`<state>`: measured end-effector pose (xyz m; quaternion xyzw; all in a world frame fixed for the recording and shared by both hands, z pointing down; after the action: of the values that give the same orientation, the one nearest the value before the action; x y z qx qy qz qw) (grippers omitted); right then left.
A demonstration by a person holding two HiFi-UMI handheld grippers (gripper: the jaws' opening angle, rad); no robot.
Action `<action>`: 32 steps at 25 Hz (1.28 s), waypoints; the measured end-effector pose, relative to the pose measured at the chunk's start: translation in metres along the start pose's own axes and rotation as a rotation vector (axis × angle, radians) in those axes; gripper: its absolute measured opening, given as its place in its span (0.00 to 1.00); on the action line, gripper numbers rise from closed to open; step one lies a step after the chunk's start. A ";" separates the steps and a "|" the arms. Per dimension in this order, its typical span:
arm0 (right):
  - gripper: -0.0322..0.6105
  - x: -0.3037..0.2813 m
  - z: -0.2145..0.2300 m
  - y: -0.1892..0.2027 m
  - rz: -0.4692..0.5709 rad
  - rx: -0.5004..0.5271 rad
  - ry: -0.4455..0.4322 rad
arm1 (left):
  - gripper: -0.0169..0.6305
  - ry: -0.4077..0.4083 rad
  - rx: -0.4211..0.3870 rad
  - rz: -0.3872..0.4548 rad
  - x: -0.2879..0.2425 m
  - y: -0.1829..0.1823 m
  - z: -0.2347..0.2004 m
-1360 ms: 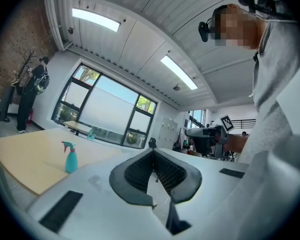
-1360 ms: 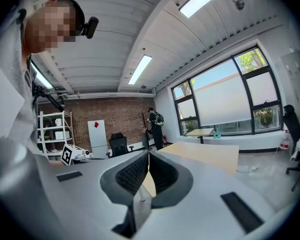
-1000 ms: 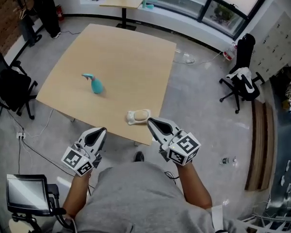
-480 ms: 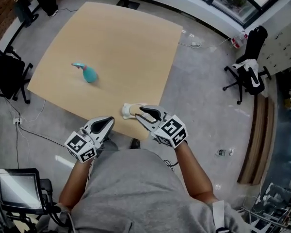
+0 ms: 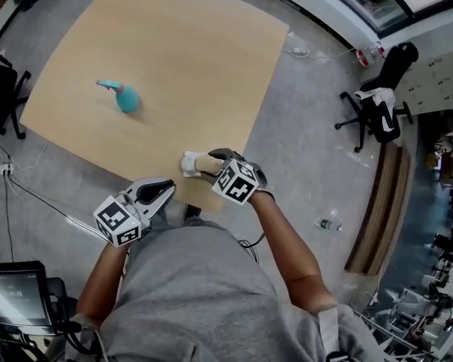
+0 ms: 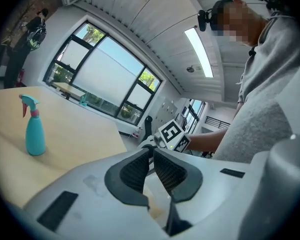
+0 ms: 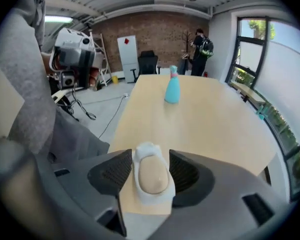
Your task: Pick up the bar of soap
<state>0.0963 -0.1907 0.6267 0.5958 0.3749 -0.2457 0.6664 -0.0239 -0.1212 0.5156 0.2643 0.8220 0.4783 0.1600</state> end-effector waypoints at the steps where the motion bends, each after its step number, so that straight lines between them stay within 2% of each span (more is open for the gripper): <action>1: 0.40 -0.008 0.002 0.009 -0.051 0.014 -0.022 | 0.04 -0.002 0.008 -0.002 0.003 0.002 -0.004; 4: 0.42 -0.028 0.007 0.034 -0.168 0.036 -0.074 | 0.04 0.000 0.029 -0.011 0.008 0.006 -0.014; 8: 0.42 -0.043 0.011 0.053 -0.227 0.030 -0.112 | 0.04 -0.005 0.033 -0.027 0.010 0.005 -0.022; 11: 0.42 -0.055 0.008 0.048 -0.241 0.046 -0.136 | 0.04 -0.021 0.049 -0.023 0.019 0.001 -0.037; 14: 0.42 -0.068 0.002 0.033 -0.277 0.128 -0.148 | 0.04 -0.021 0.053 -0.019 0.035 -0.006 -0.054; 16: 0.43 -0.070 -0.001 0.031 -0.309 0.178 -0.142 | 0.04 -0.022 0.053 -0.018 0.037 -0.008 -0.057; 19: 0.43 -0.071 -0.003 0.030 -0.340 0.174 -0.108 | 0.04 -0.020 0.054 -0.020 0.035 -0.009 -0.057; 27: 0.44 -0.065 0.001 0.033 -0.268 0.044 -0.035 | 0.04 -0.001 0.044 -0.025 0.031 -0.011 -0.055; 32: 0.44 -0.056 -0.001 0.023 -0.228 0.016 -0.021 | 0.04 -0.011 0.048 -0.038 0.037 -0.007 -0.057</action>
<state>0.0806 -0.1928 0.6858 0.5520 0.4313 -0.3292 0.6332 -0.0850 -0.1425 0.5368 0.2548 0.8374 0.4538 0.1671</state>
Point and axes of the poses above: the fingertips, and each gripper's own axes: x backward along the fingers, z to its right, y out of its underside, the point moved 3 cm from there along x, backward along the fingers, and after that the axes turned 9 degrees about z, right-handed, at the moved point
